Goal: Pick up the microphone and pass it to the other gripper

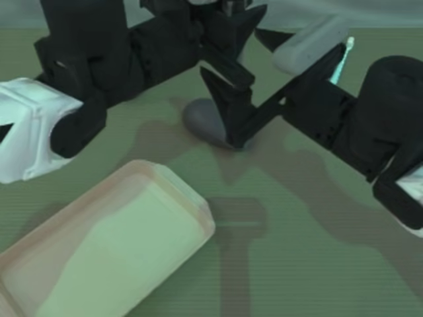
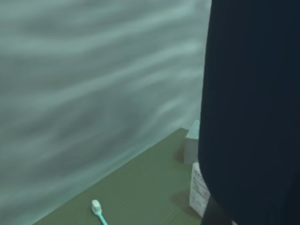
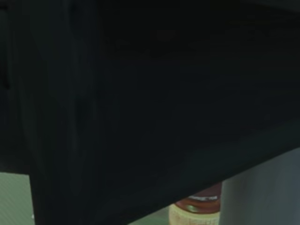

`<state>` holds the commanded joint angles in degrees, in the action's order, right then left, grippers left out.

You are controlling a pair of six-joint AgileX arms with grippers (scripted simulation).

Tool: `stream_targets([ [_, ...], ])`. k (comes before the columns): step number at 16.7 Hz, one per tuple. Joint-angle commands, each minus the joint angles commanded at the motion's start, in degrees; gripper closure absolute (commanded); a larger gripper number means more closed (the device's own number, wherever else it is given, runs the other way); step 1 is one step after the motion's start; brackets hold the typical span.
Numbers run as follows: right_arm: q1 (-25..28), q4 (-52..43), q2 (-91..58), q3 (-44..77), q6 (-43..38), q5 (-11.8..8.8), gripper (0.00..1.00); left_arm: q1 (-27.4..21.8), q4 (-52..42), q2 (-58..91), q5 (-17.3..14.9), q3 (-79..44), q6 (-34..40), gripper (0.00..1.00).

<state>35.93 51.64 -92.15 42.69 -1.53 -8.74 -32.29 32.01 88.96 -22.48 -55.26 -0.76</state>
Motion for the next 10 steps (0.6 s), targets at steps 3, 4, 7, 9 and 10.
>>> stream_targets([
  [3,-0.7,-0.4,4.1,-3.9,0.1,-0.6,0.00,2.4,-0.3,-1.2,-2.1,1.3,0.1,1.00],
  [4,-1.0,-0.6,6.3,-5.8,0.1,-1.0,0.00,3.6,-0.4,-1.8,-3.1,1.9,0.0,1.00],
  [7,-1.7,-1.1,13.1,-11.9,0.0,-2.2,0.00,7.5,-0.6,-4.0,-6.4,3.7,-0.3,1.00],
  [9,-1.9,-1.1,15.3,-14.1,-0.1,-2.7,0.00,9.0,-0.6,-4.9,-7.8,4.5,-0.3,1.00],
  [10,-1.9,-1.1,15.5,-14.3,-0.1,-2.8,0.00,9.2,-0.6,-5.0,-8.0,4.6,-0.3,1.00],
])
